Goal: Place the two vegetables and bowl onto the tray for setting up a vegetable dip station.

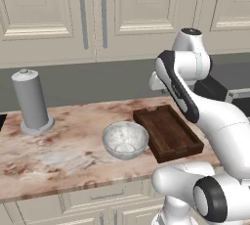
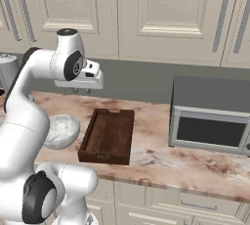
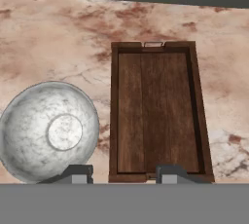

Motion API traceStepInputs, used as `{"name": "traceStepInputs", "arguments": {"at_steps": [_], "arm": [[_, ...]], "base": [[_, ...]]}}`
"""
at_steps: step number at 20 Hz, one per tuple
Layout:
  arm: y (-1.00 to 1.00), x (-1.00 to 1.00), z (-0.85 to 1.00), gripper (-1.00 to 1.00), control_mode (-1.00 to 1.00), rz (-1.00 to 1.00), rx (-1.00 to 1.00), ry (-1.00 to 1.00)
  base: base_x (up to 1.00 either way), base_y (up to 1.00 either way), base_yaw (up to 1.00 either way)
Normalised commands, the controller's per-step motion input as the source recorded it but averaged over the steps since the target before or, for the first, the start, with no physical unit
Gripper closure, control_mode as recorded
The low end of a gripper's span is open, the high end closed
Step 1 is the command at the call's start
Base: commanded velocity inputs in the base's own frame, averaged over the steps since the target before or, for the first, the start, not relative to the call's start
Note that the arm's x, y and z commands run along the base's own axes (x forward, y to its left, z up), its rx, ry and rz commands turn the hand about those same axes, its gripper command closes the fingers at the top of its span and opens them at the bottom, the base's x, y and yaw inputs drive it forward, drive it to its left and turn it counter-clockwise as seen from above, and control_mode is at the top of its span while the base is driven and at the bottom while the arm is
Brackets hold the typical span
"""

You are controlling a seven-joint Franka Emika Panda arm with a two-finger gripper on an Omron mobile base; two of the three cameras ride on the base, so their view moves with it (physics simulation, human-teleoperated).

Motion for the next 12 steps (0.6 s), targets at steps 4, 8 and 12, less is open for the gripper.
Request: {"name": "traceStepInputs", "arguments": {"at_steps": [4, 8, 12], "arm": [[0.0, -0.07, -0.02, -1.0, -1.0, 0.0, 0.0, 0.0], [0.0, -0.09, -0.01, -1.0, -1.0, 0.0, 0.0, 0.0], [0.0, -0.06, 0.0, -1.0, -1.0, 0.0, 0.0, 0.0]], "base": [[0.0, 0.0, 0.0], [0.0, 0.0, 0.0], [0.0, 0.0, 0.0]]}}
